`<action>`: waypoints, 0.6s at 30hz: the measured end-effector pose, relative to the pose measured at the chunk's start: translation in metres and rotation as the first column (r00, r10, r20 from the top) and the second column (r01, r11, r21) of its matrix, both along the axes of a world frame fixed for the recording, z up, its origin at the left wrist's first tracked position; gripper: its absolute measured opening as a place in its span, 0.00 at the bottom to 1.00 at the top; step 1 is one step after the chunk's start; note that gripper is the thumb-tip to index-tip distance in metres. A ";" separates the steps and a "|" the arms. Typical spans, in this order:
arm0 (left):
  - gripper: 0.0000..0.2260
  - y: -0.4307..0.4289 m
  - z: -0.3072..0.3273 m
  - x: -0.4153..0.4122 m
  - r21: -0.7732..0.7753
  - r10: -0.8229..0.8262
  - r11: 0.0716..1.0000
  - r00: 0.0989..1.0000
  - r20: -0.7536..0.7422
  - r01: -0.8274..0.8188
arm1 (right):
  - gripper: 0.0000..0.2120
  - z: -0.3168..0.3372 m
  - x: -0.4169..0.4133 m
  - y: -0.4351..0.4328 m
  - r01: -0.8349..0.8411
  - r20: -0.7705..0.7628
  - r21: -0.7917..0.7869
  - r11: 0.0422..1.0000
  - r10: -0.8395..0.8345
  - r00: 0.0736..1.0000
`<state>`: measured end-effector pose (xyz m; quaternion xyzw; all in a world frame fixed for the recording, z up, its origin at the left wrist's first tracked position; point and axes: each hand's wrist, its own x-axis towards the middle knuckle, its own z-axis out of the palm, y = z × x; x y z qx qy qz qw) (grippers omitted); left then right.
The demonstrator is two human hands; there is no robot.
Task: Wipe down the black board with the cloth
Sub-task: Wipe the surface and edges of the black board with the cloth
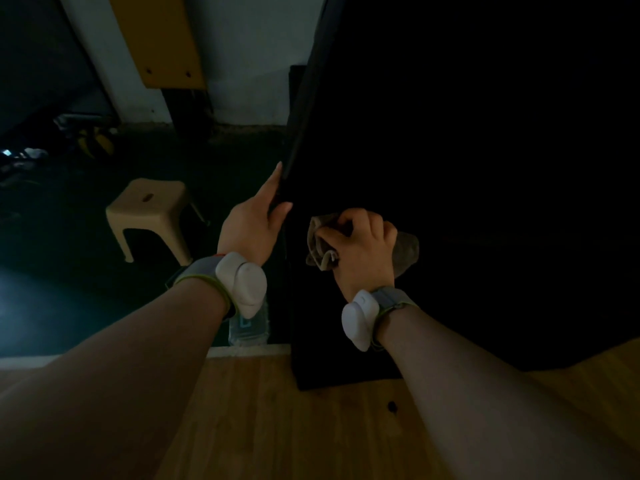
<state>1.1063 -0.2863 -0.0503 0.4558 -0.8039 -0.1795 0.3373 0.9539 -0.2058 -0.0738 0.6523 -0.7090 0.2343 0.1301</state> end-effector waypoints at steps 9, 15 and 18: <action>0.26 0.003 0.004 0.002 0.020 0.012 1.000 0.999 0.035 -0.012 | 0.17 -0.005 -0.003 0.002 -0.045 -0.117 0.220 0.974 0.073 0.990; 0.23 0.007 0.024 0.006 0.089 -0.015 0.996 0.995 0.103 0.006 | 0.18 0.006 -0.009 0.010 -0.111 -0.116 0.279 0.954 0.149 0.982; 0.22 0.010 0.037 0.007 0.087 -0.001 0.996 0.990 0.142 -0.011 | 0.18 0.019 -0.014 0.014 -0.095 -0.085 0.221 0.971 0.117 0.990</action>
